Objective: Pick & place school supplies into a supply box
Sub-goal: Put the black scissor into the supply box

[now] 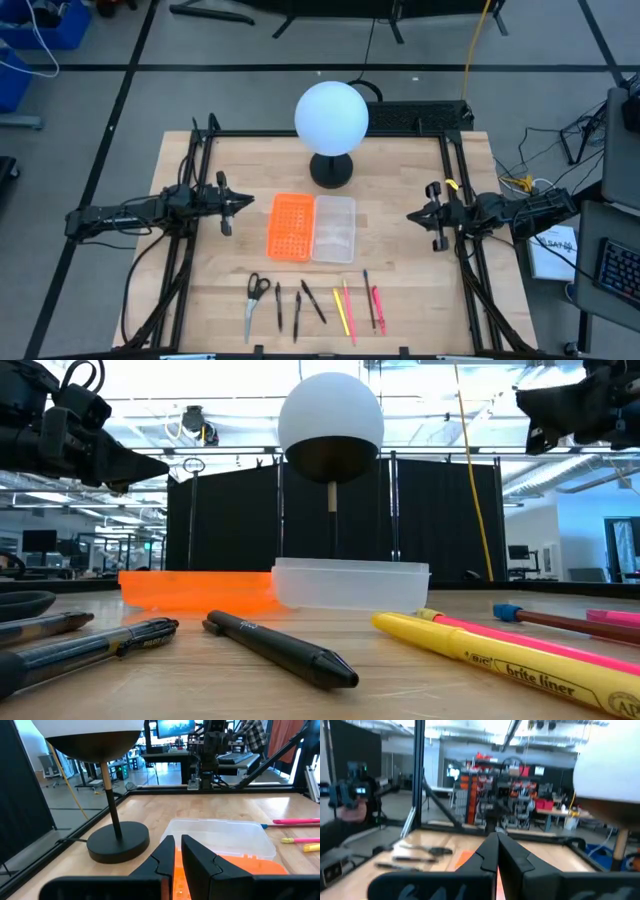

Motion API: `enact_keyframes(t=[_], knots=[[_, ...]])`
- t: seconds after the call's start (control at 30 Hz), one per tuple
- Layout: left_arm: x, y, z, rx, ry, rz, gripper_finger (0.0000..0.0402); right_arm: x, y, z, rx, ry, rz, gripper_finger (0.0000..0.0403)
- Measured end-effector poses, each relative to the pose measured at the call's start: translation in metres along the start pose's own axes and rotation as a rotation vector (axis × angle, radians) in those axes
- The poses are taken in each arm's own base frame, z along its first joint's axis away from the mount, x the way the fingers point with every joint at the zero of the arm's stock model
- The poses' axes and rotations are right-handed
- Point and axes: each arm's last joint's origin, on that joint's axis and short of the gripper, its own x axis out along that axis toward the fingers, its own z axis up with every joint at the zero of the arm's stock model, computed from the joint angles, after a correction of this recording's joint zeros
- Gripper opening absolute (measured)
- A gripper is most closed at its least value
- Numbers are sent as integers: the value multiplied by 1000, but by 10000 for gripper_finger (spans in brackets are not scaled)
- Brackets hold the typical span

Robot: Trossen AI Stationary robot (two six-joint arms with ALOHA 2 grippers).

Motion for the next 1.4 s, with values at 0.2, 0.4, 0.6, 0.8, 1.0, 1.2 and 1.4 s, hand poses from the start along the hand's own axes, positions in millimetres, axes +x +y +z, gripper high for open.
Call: enact_keyframes(t=[0.2, 0.4, 0.6, 0.8, 1.0, 1.2, 1.4], knots=[[0, 1, 0, 14, 0, 45, 42, 0, -1, 6, 9, -66, -8, 0], [-1, 5, 8, 47, -75, 148, 42, 1, 0, 5, -66, -45, -7, 0], [-2, 8, 12, -14, -115, 262, 42, 5, 1, -3, -33, 37, 5, 0], [-2, 8, 11, -159, -123, 252, 42, 10, 2, -13, -58, 133, -17, 0], [-3, 1, 30, -325, -205, 82, 42, 13, -1, -15, -192, 174, -141, 0], [11, -26, 48, -414, -72, -30, 42, 14, -4, -9, -188, 129, -215, 0], [42, -74, 80, -411, 139, 131, 42, 13, -4, -11, -181, 145, -212, 0]])
